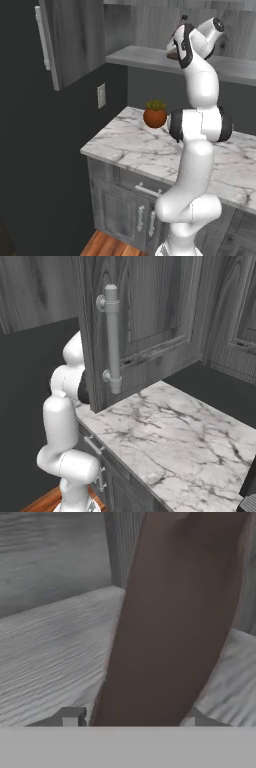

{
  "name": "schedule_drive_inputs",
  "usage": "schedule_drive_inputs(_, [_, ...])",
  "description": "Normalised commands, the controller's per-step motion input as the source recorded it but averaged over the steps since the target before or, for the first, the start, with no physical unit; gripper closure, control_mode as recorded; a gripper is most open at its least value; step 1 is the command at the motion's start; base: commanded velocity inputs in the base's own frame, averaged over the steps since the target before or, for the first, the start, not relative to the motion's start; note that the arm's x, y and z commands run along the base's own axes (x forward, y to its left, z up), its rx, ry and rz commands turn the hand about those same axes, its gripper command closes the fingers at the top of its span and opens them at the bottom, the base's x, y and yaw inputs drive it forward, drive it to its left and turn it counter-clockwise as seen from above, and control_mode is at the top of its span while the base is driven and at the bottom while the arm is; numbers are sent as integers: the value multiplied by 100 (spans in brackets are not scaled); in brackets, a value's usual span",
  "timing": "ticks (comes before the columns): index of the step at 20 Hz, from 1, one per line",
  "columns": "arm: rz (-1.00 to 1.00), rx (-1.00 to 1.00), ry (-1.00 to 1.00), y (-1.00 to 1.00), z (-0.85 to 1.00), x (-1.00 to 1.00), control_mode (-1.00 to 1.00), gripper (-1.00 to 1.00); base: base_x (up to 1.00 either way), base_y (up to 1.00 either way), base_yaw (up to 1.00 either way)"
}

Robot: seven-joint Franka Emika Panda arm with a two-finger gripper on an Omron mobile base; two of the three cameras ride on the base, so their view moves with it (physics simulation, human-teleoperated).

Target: Move the syrup bottle and shaker from the cabinet to the dining counter.

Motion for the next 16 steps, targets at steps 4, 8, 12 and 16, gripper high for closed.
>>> schedule_drive_inputs(4, [1,8,-21,25,-17,2,-100,100,0,0,0])
schedule_drive_inputs(8, [0,3,-19,22,-1,4,-100,100,0,0,0])
schedule_drive_inputs(12, [0,0,-3,37,-5,0,-100,100,0,0,0])
schedule_drive_inputs(16, [0,-7,11,61,5,-1,-100,100,0,0,0])
